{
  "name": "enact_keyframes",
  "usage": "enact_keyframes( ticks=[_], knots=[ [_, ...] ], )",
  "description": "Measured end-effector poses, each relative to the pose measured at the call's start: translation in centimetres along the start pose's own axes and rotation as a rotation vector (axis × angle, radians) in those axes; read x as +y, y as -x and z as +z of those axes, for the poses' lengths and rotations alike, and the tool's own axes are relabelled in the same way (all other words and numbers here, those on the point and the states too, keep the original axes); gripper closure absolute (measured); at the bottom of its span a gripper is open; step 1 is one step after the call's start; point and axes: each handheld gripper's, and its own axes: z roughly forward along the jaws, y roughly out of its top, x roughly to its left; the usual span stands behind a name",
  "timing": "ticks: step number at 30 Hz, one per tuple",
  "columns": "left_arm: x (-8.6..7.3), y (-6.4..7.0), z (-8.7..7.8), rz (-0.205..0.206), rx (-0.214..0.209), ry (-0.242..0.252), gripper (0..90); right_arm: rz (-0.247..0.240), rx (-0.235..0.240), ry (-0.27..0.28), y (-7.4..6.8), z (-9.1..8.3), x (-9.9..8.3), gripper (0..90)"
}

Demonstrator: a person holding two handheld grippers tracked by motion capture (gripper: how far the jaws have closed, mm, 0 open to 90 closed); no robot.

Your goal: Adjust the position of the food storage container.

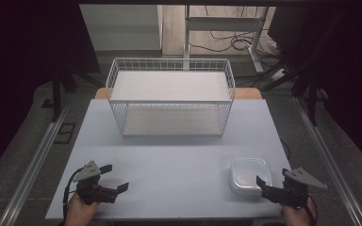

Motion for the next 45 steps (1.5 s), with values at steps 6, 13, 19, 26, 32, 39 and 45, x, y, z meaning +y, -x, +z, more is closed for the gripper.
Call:
enact_keyframes(
  ticks=[6, 13, 19, 26, 32, 39, 45],
  knots=[
    [0.0, 0.0, 0.3, 0.007, 0.013, -0.024, 0.0, -0.040, 0.022, 0.001, -0.3, 0.0, 0.1, 0.0],
    [-0.1, -0.1, 0.5, -0.004, -0.002, -0.044, 0.0, -0.037, 0.028, -0.027, -0.7, 0.3, 0.3, 0.0],
    [-0.2, -0.1, 0.7, -0.012, -0.020, -0.061, 0.0, -0.019, 0.043, -0.037, -0.6, -0.2, 0.7, 0.0],
    [-0.2, 0.0, 0.8, -0.016, -0.029, -0.073, 0.0, 0.008, 0.035, -0.075, 0.0, -0.1, 0.7, 1.6],
    [-0.2, 0.0, 0.9, -0.019, -0.033, -0.081, 0.0, 0.056, -0.023, -0.006, 1.3, -1.0, 1.1, 21.9],
    [-0.2, -0.1, 1.0, -0.021, -0.036, -0.089, 0.2, 0.087, -0.012, -0.011, 2.7, -1.6, 1.0, 55.1],
    [-0.2, -0.1, 1.1, -0.025, -0.042, -0.099, 0.5, 0.129, -0.004, -0.108, 3.1, -1.1, 0.8, 81.6]
  ],
)
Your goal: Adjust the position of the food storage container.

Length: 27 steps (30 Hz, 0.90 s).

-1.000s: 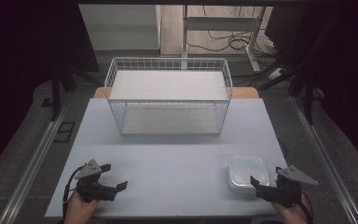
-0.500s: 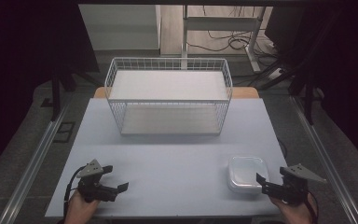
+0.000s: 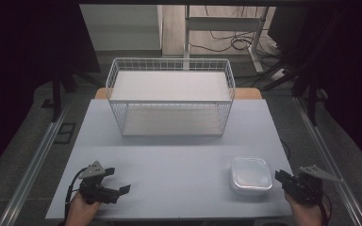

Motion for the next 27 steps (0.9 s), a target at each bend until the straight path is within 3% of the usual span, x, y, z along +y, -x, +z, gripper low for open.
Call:
enact_keyframes(
  ticks=[2, 8, 12, 16, 20, 27],
  knots=[
    [0.0, 0.0, 0.1, -0.002, -0.003, -0.004, 0.5, -0.029, 0.001, -0.029, -0.2, 0.4, -0.1, 87.5],
    [0.0, -0.1, 0.1, -0.009, -0.004, -0.010, 0.7, -0.070, -0.001, -0.048, -0.9, 1.3, -0.2, 89.4],
    [0.0, -0.1, 0.1, -0.013, -0.007, -0.013, 0.7, -0.055, 0.016, -0.045, -0.8, 1.4, -0.2, 89.6],
    [0.0, -0.1, 0.1, -0.016, -0.008, -0.015, 0.9, -0.070, 0.027, -0.044, -1.1, 1.6, -0.2, 89.6],
    [0.0, -0.1, 0.2, -0.021, -0.008, -0.018, 0.9, -0.104, 0.052, -0.047, -2.0, 2.2, 0.0, 89.6],
    [0.0, -0.2, 0.2, -0.026, -0.009, -0.020, 0.9, -0.118, 0.120, -0.068, -4.0, 3.2, 0.4, 89.6]
  ],
)
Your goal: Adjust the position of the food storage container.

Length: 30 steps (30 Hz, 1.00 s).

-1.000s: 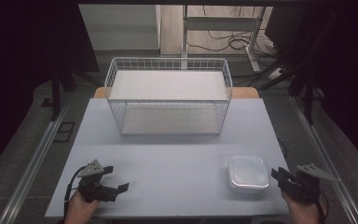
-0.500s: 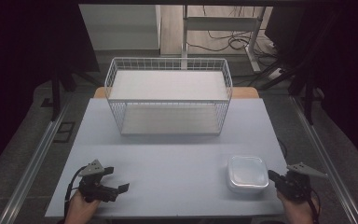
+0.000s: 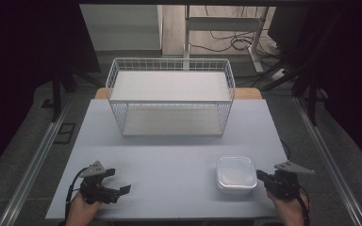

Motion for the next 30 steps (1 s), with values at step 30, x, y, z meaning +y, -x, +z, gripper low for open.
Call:
enact_keyframes(
  ticks=[30],
  knots=[
    [0.4, 0.4, 0.1, -0.022, 0.020, -0.027, 2.2, -0.099, 0.244, -0.029, -9.5, 6.6, 2.7, 89.7]
  ],
)
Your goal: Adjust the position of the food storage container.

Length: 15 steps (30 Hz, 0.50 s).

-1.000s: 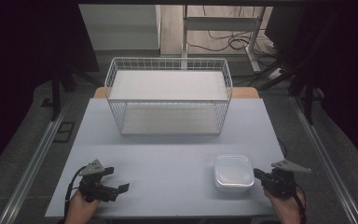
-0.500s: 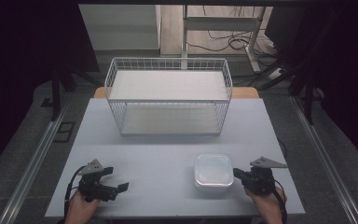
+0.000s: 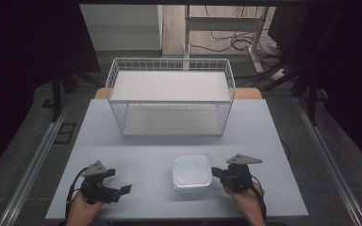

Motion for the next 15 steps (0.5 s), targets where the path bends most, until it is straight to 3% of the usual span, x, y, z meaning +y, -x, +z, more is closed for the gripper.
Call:
enact_keyframes(
  ticks=[2, 6, 11, 12, 15],
  knots=[
    [0.2, 0.2, 0.1, -0.010, -0.005, -0.003, 2.9, -0.002, 0.007, -0.002, -0.3, 0.3, 0.1, 89.6],
    [0.8, 1.1, 0.3, 0.021, 0.009, -0.013, 8.4, -0.022, 0.033, -0.012, -1.5, 1.3, 0.6, 89.7],
    [1.7, 2.0, 0.5, 0.041, 0.000, 0.004, 21.7, -0.035, 0.041, -0.014, -2.0, 1.7, 0.8, 89.6],
    [2.5, 2.5, 1.0, 0.048, -0.020, 0.016, 34.2, -0.038, 0.040, -0.013, -2.1, 1.9, 0.9, 89.6],
    [3.2, 3.1, 1.9, 0.056, -0.032, -0.005, 44.4, -0.038, 0.040, -0.013, -2.2, 2.0, 0.9, 89.6]
  ],
)
